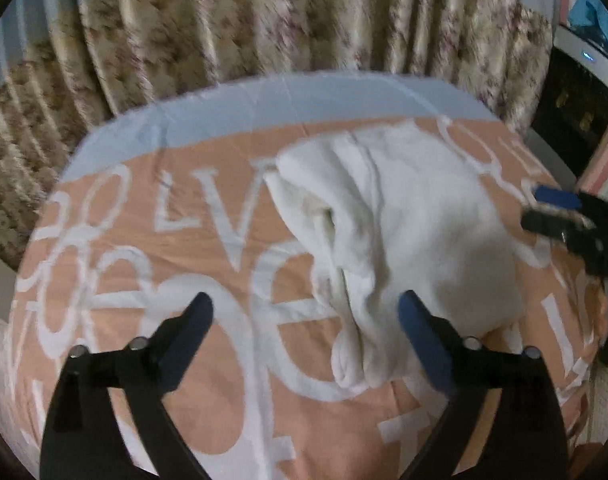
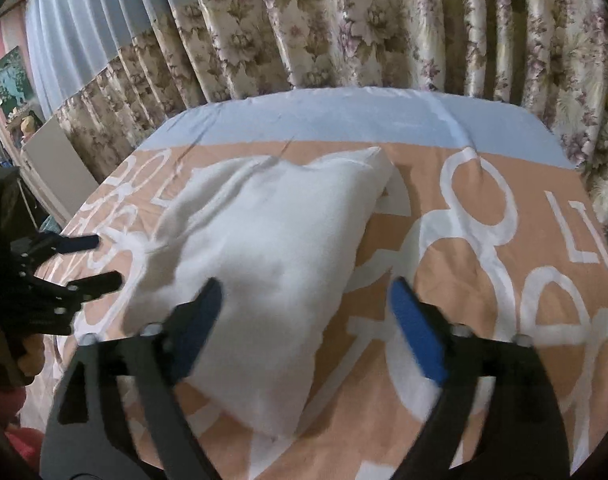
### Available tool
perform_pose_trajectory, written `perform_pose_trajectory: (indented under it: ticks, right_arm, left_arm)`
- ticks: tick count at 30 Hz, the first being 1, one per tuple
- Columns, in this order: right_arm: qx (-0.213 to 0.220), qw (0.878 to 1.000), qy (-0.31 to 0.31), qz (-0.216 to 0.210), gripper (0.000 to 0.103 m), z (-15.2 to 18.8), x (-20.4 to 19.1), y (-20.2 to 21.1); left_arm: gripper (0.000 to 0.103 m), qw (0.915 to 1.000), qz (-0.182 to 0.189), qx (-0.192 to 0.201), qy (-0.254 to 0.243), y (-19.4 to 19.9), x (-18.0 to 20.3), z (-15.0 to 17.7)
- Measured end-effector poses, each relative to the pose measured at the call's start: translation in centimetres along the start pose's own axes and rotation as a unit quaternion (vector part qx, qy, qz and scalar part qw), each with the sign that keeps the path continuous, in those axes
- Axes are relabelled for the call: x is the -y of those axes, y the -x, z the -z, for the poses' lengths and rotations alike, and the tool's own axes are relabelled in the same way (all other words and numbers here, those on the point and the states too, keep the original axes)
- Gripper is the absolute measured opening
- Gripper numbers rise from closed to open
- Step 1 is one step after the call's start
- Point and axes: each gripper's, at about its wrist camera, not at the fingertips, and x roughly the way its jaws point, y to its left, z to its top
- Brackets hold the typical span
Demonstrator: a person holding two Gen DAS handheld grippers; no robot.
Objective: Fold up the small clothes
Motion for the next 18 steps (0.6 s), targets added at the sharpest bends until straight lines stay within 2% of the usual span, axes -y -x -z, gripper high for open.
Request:
perform_pose_trajectory:
  ticks: [1, 3, 5, 9, 13, 17, 18]
  right_arm:
    - [0.01, 1.0, 0.0, 0.005, 0.1, 0.2, -0.4, 0.6]
    - [0.026, 1.0, -0.007, 0.016, 0.1, 0.8, -1.2, 1.6]
    - [0.023, 0.999, -0.015, 0.036, 0.1, 1.3, -1.8, 2.0]
    - [0.043, 0.994, -0.005, 0.097, 0.1, 2.6, -3.7, 3.5]
    - [0.072, 0.988, -0.007, 0.136, 0.1, 3.8, -4.9, 5.2]
    - [0.1, 0.977, -0.005, 0.19, 0.1, 5.0, -6.0, 6.7]
    - [0.102, 0.976, -0.007, 0.192, 0.1, 5.2, -6.1, 7.0]
  left_arm:
    - [0.097, 0.9999, -0.006, 0.01, -0.001, 0.7, 0.0, -0.1]
    - [0.1, 0.9992, -0.025, 0.031, 0.001, 2.2, 0.2, -0.1]
    - [0.1, 0.9977, -0.042, 0.053, 0.01, 3.8, 0.4, 0.2]
    - [0.1, 0.9959, -0.051, 0.074, 0.015, 5.6, 1.0, 1.1]
    - [0.1, 0.9926, -0.07, 0.097, 0.02, 7.0, 1.5, 2.2]
    - [0.1, 0.9914, -0.065, 0.111, 0.02, 8.2, 2.1, 2.9]
    - [0.1, 0.9911, -0.064, 0.115, 0.022, 8.6, 2.2, 3.0]
